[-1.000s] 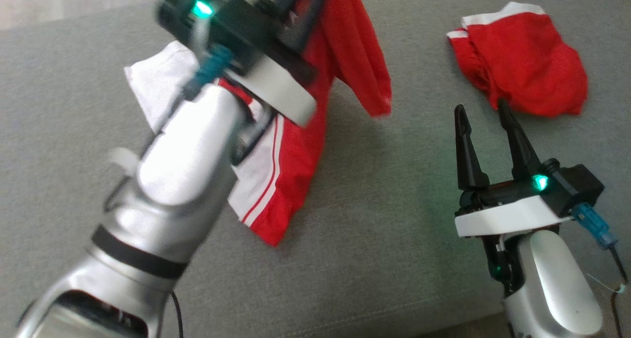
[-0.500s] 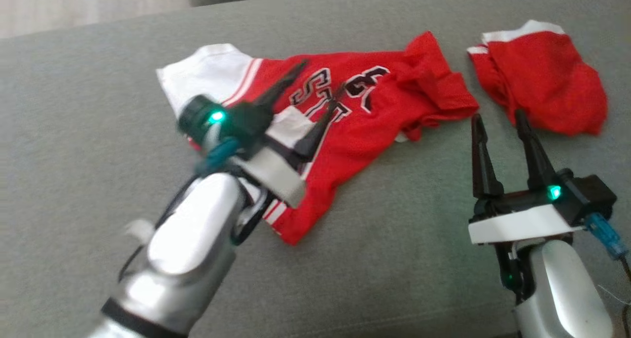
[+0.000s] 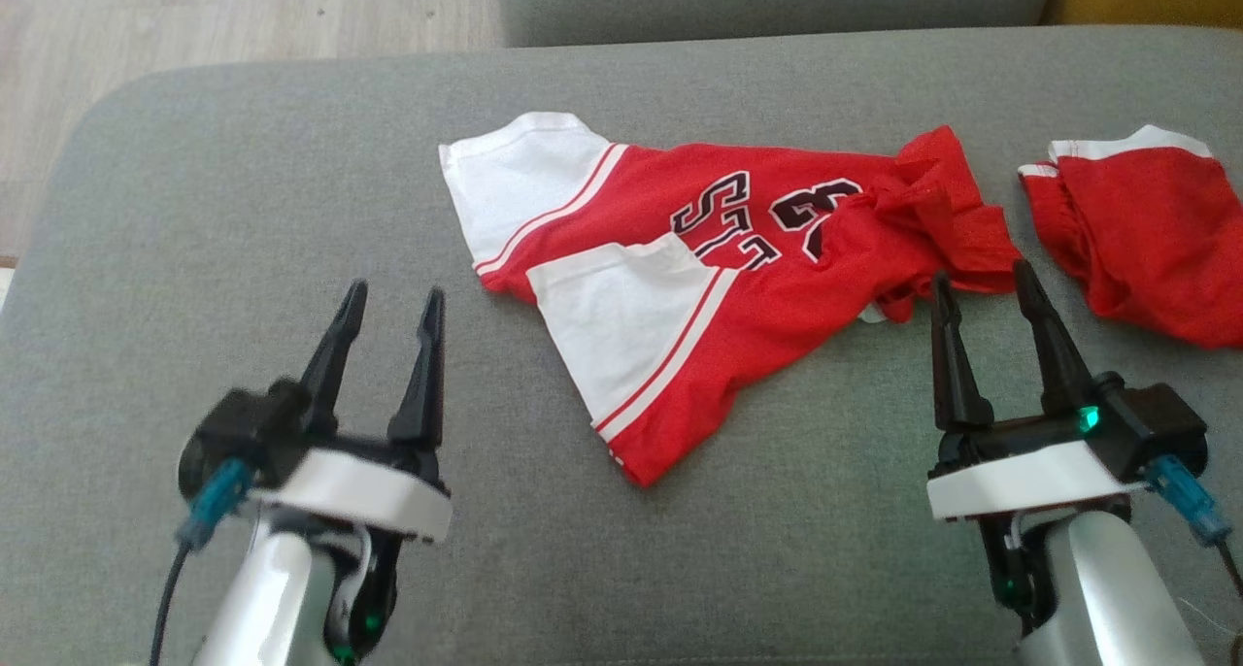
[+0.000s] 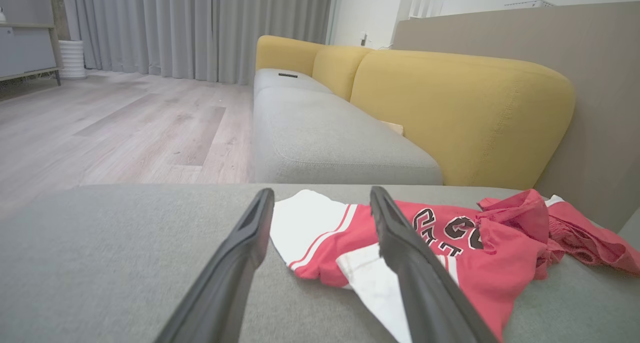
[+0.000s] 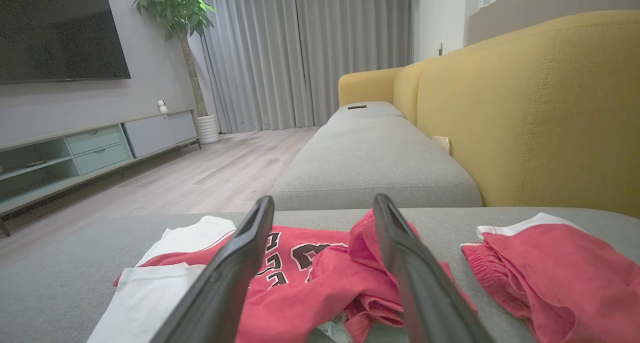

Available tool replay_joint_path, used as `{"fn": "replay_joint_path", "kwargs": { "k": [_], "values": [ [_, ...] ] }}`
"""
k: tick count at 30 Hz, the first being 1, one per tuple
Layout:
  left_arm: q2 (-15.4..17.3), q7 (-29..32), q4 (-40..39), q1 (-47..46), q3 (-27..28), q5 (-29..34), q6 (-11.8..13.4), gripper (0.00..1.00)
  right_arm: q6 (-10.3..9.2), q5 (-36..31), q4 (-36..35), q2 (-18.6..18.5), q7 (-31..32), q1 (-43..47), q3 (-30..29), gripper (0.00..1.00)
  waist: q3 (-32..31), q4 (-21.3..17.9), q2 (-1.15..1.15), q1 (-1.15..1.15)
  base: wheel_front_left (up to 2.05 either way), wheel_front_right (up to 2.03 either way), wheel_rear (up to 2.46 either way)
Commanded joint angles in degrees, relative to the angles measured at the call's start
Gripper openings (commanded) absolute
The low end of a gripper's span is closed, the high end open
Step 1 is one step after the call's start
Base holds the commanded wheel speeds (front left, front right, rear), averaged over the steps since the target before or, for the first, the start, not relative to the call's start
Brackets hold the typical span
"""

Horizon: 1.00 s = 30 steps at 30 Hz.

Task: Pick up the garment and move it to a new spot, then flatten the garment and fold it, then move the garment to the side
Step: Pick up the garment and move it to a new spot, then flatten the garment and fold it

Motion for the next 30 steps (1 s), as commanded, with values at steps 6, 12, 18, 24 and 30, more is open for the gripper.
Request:
{"fn": "replay_joint_path", "kwargs": {
  "k": [6,12,18,24,30],
  "values": [
    [-2.1,-0.3,-3.0,0.8,5.4,2.1,-1.8,1.0,-0.05,-0.4,-1.7,-0.2,-0.4,-0.6,1.6,1.0,-0.4,-0.1,0.0,0.0,0.0,0.0,0.0],
    [-3.4,-0.3,-2.2,-0.7,5.8,3.1,-3.6,1.0,-0.05,-0.3,-1.8,-0.2,-0.4,-1.5,1.7,1.0,0.6,-1.5,0.0,0.0,0.0,0.0,0.0],
    [-3.7,-0.3,4.5,-4.6,3.1,3.5,-4.7,1.0,-0.05,-0.4,-2.2,-0.2,-0.4,-2.1,1.7,1.0,2.9,-3.1,0.0,0.0,0.0,0.0,0.0],
    [-3.9,0.4,15.5,-10.9,0.2,2.7,-5.1,1.0,-0.05,-0.6,-2.6,-0.2,-0.4,-2.9,1.6,1.0,5.4,-4.9,0.0,0.0,0.0,0.0,0.0],
    [-3.9,1.7,25.1,-17.4,-1.3,1.9,-4.6,1.0,-0.05,-0.8,-2.6,-0.2,-0.4,-3.4,1.8,1.0,7.0,-6.3,0.0,0.0,0.0,0.0,0.0]
  ]
}}
